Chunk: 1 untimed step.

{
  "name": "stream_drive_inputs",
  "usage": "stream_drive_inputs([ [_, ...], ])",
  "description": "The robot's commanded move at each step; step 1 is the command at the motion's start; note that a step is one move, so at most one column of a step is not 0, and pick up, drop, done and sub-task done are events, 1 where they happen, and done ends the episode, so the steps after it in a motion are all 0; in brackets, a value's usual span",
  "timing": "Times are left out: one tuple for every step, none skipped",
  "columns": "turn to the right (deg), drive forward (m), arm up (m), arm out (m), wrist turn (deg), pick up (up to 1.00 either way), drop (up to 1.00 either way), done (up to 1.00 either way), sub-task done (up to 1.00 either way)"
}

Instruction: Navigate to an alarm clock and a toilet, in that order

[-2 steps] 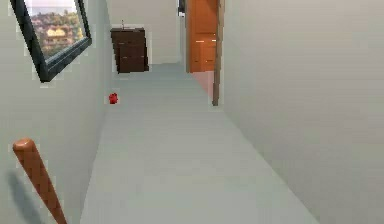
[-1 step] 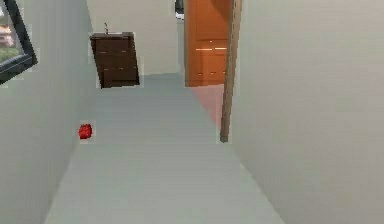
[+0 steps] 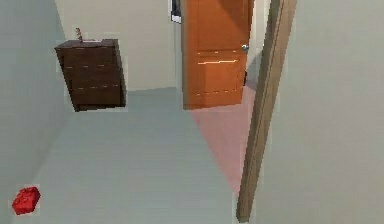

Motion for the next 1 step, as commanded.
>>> stream_drive_inputs([
  [3.0, 0.00, 0.00, 0.00, 0.0, 0.00, 0.00, 0.00, 0.00],
])
